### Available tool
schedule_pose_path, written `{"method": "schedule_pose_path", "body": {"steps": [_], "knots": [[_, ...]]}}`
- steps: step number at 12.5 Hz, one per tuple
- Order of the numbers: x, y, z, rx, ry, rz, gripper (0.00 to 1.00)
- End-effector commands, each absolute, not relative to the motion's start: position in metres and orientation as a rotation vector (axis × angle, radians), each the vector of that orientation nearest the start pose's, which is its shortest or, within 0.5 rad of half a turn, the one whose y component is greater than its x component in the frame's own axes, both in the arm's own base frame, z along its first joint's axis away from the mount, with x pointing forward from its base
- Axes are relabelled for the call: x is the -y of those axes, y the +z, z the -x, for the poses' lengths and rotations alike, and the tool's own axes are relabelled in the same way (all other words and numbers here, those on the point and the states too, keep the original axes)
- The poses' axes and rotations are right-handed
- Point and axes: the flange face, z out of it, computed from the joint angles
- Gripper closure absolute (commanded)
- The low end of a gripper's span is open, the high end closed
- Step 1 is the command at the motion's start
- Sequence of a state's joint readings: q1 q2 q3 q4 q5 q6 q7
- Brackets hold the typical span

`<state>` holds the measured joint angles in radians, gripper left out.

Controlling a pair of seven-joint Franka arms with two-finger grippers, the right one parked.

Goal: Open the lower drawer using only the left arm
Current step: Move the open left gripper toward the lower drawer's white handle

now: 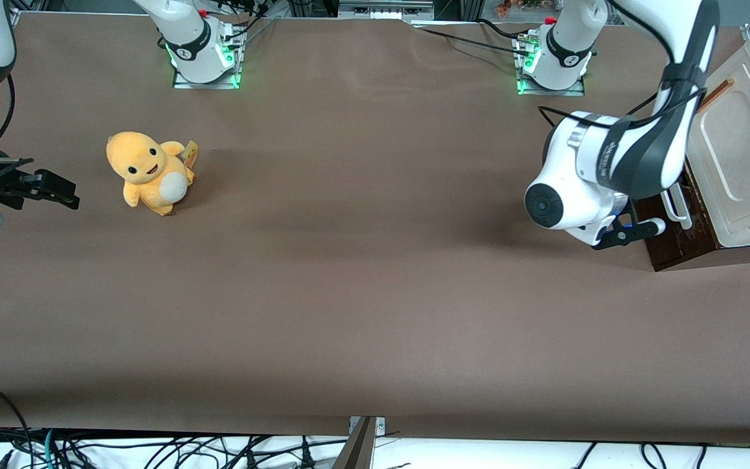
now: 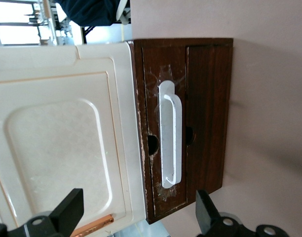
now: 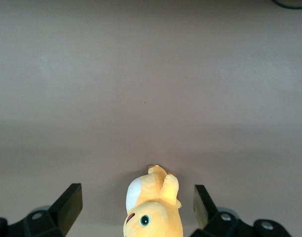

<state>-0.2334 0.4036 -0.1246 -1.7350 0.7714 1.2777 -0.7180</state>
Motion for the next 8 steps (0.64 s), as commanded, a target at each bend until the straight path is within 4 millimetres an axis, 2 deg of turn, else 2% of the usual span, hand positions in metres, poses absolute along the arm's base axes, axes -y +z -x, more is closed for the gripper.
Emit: {"method": "schedule_pose_path", "body": {"steps": [1, 3, 5, 8], "knots": [[0.105, 0.327, -0.549, 0.249, 0.327, 1.973, 0.00], [0.111, 0.309, -0.542, 0.249, 0.288, 1.922, 0.00], [0.108, 0.290, -0.535, 0.254, 0.254, 1.866, 0.00], [0.109, 0.264, -0.534, 0.261, 0.204, 1.811, 0.00]]}}
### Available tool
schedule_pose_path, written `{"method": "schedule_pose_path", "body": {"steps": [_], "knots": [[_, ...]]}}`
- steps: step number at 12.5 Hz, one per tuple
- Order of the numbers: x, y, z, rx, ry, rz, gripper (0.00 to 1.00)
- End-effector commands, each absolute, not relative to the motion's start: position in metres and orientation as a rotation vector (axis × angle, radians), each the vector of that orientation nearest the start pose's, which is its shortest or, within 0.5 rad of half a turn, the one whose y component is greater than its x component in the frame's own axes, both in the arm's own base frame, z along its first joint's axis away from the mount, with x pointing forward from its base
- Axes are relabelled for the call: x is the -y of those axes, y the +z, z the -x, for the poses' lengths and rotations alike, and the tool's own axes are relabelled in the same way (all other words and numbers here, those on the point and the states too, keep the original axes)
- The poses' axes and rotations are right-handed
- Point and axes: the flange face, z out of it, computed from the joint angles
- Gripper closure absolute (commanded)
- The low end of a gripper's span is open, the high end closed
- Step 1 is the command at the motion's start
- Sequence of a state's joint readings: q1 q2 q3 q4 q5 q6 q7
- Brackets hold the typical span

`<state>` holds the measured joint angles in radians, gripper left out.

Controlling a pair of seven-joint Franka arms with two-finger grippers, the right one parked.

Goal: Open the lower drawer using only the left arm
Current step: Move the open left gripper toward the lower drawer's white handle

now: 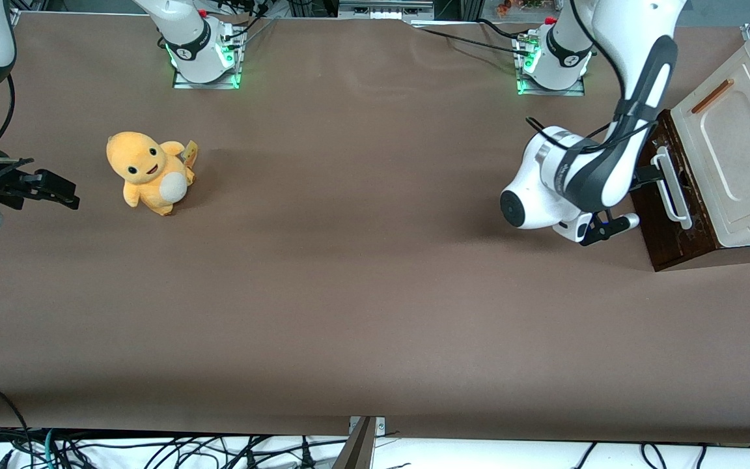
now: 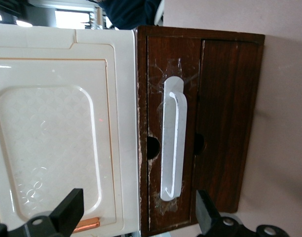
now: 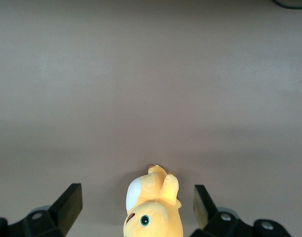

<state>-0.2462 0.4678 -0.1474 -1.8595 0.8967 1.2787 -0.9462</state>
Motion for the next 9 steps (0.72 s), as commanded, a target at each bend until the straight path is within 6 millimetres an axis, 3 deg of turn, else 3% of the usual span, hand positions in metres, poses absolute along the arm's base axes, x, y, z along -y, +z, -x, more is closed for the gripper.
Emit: {"method": "schedule_pose_path", "body": {"steps": [1, 9], "knots": [[0.108, 0.255, -0.533, 0.260, 0.203, 1.799, 0.00], [0.089, 0.209, -0.519, 0.191, 0.190, 1.713, 0.00]]}}
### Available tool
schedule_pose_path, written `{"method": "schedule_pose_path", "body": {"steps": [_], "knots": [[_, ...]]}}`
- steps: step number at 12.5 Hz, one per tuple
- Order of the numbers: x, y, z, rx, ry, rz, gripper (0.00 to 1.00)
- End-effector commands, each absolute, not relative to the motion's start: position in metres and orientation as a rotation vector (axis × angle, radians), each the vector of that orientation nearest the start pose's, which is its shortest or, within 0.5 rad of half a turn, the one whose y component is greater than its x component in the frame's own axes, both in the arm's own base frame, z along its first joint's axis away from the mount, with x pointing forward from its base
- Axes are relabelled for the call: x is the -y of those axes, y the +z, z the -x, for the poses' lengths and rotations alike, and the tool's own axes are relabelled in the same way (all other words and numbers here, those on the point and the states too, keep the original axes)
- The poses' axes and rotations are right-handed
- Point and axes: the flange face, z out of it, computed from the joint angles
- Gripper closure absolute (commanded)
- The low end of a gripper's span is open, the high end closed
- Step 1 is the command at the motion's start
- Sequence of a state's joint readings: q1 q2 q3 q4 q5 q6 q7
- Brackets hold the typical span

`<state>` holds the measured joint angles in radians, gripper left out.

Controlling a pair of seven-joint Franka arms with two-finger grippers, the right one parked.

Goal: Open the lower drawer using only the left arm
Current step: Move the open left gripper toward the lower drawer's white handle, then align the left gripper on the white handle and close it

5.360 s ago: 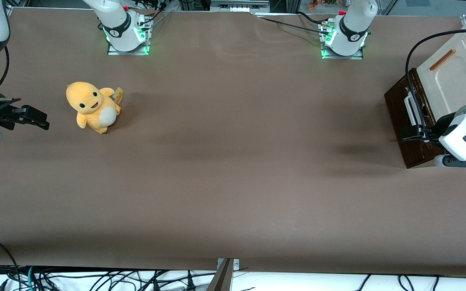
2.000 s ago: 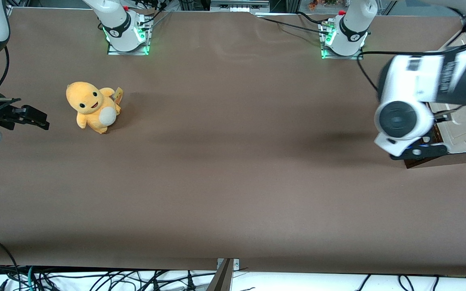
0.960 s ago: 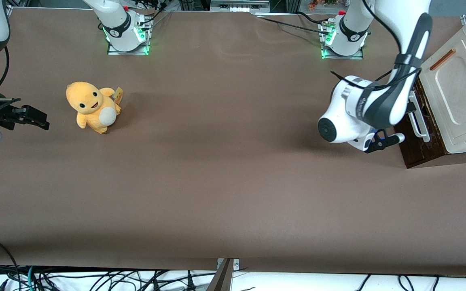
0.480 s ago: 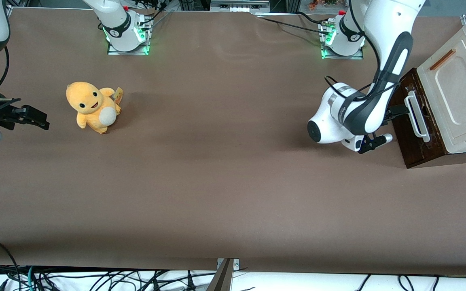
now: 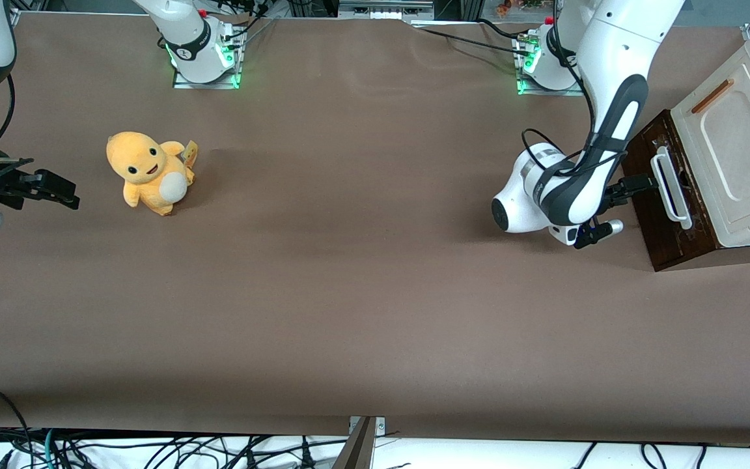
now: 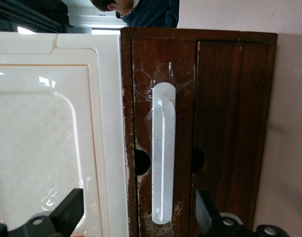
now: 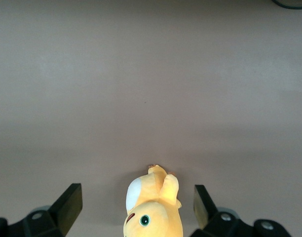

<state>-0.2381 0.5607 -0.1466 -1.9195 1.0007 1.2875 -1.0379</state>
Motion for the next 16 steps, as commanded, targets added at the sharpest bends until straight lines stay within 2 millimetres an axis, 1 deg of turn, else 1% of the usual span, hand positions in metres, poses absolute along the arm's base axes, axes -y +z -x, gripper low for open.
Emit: {"method": "schedule_pose_path", "body": {"steps": [1, 4, 5, 7, 10, 14, 16], "knots": [[0.087, 0.202, -0.518, 0.186, 0.201, 1.707, 0.00], [0.076, 0.187, -0.511, 0.154, 0.202, 1.669, 0.00], [0.067, 0.183, -0.509, 0.147, 0.207, 1.656, 0.00], [0.062, 0.175, -0.505, 0.126, 0.209, 1.669, 0.00], [0.050, 0.171, -0.507, 0.136, 0.220, 1.698, 0.00], [0.037, 0.164, -0.503, 0.093, 0.221, 1.687, 0.00], [0.035, 0.164, -0.504, 0.081, 0.214, 1.682, 0.02]]}}
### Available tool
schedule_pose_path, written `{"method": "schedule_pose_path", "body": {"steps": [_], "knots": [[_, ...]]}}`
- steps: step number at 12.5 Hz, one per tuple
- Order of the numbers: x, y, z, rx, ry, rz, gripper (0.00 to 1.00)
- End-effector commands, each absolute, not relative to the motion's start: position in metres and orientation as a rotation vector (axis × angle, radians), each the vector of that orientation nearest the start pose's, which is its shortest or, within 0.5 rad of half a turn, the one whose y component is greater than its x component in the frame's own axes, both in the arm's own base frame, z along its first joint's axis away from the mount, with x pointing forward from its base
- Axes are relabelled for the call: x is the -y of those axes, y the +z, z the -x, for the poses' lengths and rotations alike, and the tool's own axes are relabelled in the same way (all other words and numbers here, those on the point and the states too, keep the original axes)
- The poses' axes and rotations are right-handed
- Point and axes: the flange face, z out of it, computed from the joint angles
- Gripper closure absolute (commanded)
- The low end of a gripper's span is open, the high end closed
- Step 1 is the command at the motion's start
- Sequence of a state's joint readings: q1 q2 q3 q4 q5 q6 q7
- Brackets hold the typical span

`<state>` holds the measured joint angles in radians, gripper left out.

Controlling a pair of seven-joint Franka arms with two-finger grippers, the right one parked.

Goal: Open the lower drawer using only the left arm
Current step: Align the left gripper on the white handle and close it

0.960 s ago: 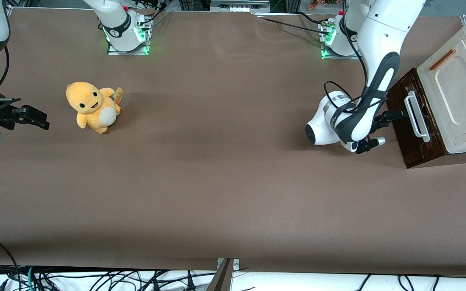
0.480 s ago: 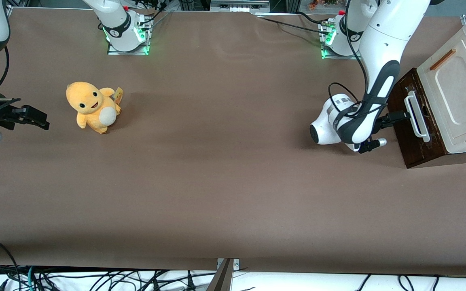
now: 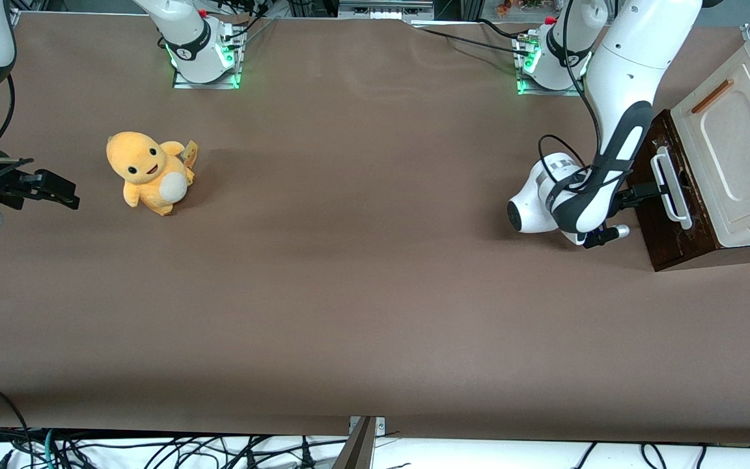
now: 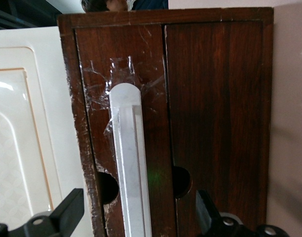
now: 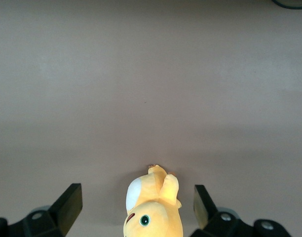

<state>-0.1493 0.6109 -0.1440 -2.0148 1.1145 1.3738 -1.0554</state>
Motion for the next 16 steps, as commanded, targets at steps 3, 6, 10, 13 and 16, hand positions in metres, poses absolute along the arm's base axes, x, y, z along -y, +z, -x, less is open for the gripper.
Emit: {"method": "schedule_pose_path", "body": {"steps": [3, 6, 10, 13, 16], "knots": [[0.032, 0.165, -0.505, 0.052, 0.246, 1.684, 0.04], [0.028, 0.168, -0.506, 0.034, 0.269, 1.683, 0.04], [0.019, 0.173, -0.510, 0.002, 0.299, 1.683, 0.03], [0.016, 0.172, -0.512, -0.003, 0.289, 1.686, 0.03], [0.010, 0.172, -0.513, 0.001, 0.290, 1.684, 0.06]]}}
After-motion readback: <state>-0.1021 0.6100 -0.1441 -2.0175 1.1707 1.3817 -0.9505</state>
